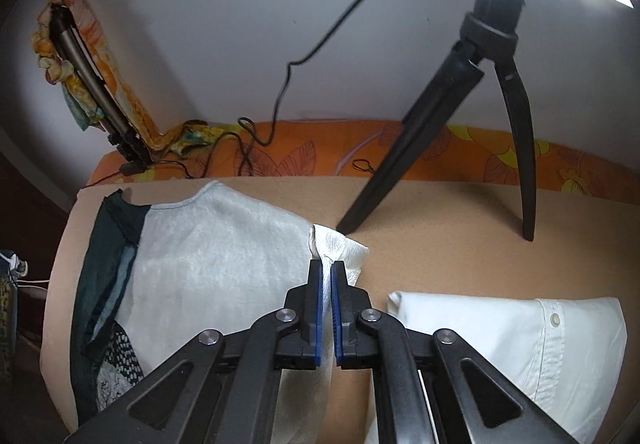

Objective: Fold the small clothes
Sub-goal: 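Fold the white side panel over the tree print with both tools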

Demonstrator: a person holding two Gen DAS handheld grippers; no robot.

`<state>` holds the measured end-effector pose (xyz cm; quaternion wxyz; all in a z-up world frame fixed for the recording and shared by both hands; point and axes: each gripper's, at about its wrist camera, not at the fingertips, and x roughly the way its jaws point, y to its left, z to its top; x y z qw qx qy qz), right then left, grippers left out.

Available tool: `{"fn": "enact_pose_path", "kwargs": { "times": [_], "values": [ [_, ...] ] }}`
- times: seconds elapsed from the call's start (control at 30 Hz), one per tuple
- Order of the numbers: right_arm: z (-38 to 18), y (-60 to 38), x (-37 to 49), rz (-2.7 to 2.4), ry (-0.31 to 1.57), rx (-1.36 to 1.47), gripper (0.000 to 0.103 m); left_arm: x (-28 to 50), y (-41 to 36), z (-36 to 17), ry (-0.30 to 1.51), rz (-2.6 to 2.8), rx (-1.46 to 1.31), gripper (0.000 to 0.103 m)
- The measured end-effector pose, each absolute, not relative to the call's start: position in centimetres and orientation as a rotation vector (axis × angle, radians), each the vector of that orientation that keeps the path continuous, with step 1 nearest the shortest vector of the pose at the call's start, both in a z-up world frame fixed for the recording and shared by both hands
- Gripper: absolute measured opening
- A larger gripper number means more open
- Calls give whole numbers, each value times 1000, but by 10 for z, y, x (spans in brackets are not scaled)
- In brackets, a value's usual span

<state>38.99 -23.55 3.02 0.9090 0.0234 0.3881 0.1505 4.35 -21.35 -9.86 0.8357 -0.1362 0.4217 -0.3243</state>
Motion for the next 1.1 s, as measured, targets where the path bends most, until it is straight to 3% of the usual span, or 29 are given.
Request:
{"fn": "enact_pose_path", "kwargs": {
  "times": [0.37,0.93,1.03,1.1],
  "values": [
    [67,-138,367,422,732,-59,1,26,-166,-90,839,-625,-331,2],
    [17,-13,378,538,814,-117,2,15,-112,-109,858,-540,-372,2],
    [9,-7,380,565,849,-90,11,13,-104,-109,857,-532,-372,2],
    [14,-13,375,586,846,-60,29,11,-98,-105,851,-527,-366,2]
  ]
}}
